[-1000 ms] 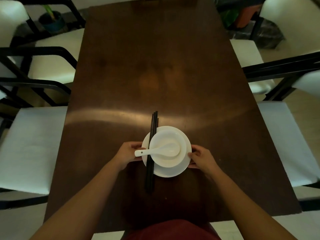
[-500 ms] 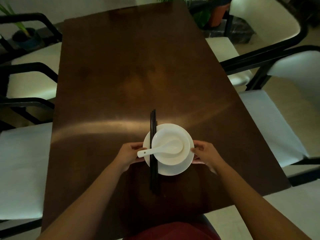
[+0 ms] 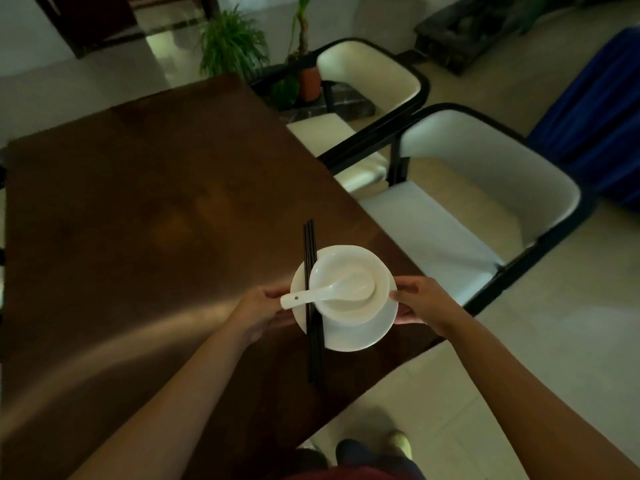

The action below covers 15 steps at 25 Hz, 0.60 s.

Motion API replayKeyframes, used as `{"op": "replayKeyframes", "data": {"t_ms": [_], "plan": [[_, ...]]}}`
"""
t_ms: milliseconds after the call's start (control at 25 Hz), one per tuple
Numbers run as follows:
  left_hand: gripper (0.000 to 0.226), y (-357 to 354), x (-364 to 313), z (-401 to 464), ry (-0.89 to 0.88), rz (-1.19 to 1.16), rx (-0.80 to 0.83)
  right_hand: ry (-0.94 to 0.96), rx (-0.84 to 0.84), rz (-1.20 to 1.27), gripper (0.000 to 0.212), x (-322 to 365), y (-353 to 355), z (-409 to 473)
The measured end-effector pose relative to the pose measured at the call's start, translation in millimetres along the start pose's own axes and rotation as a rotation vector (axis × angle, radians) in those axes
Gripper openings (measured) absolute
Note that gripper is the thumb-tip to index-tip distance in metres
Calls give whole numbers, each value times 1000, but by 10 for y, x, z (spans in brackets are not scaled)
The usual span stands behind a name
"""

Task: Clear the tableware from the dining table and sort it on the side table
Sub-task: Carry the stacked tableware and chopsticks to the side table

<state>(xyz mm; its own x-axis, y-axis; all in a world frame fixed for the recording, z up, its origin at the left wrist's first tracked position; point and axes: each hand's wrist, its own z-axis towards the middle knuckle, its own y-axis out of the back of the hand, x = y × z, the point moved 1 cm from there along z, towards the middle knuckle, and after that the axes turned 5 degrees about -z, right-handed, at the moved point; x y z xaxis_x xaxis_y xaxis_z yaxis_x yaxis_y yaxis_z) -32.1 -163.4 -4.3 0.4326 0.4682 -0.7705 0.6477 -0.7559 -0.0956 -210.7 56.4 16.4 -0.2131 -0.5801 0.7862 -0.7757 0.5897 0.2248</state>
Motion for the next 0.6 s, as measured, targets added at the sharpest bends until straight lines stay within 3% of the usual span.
{"op": "replayKeyframes", "data": {"t_ms": [440, 600], "plan": [[15, -2721, -182, 159, -42, 37, 272, 31, -205, 91, 26, -653, 2549, -802], [12, -3770, -222, 264, -63, 149, 333, 10, -289, 141, 21, -990, 3435, -1051]]}}
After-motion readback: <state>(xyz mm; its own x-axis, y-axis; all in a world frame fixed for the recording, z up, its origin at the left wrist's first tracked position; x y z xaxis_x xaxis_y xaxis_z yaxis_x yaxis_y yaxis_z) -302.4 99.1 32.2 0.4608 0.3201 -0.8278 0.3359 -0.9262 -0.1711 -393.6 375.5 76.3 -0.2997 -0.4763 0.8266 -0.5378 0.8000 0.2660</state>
